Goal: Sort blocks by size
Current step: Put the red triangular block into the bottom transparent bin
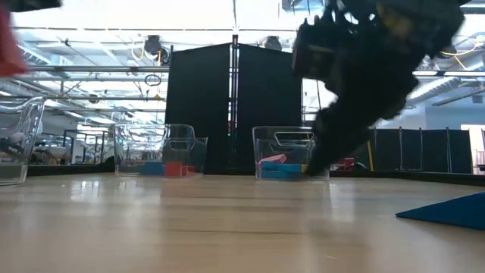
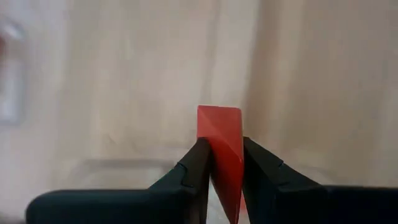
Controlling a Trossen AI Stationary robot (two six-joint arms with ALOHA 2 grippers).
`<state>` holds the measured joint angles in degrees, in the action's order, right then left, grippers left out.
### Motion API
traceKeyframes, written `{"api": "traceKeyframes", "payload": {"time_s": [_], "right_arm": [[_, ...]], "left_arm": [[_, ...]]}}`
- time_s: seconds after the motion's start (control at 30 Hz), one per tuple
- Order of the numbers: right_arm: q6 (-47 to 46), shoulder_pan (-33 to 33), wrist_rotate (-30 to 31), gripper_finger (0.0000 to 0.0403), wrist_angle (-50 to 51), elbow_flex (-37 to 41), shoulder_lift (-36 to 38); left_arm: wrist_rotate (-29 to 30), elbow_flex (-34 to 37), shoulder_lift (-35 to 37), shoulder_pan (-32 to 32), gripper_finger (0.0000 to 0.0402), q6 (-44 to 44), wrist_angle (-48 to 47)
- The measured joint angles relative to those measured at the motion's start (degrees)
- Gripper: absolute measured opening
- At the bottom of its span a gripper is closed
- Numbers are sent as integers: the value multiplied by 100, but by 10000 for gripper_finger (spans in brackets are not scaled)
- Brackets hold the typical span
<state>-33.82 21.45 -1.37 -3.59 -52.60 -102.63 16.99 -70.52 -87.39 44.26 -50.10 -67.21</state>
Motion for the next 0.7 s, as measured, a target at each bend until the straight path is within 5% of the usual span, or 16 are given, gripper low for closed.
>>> {"api": "traceKeyframes", "payload": {"time_s": [0.43,0.7], "right_arm": [[-104,120,133,201,1006,0,14],[-198,294,139,201,1703,-263,342]], "left_arm": [[-844,0,373,729,65,-1661,-965],[-1271,0,347,957,66,-1867,-577]]}}
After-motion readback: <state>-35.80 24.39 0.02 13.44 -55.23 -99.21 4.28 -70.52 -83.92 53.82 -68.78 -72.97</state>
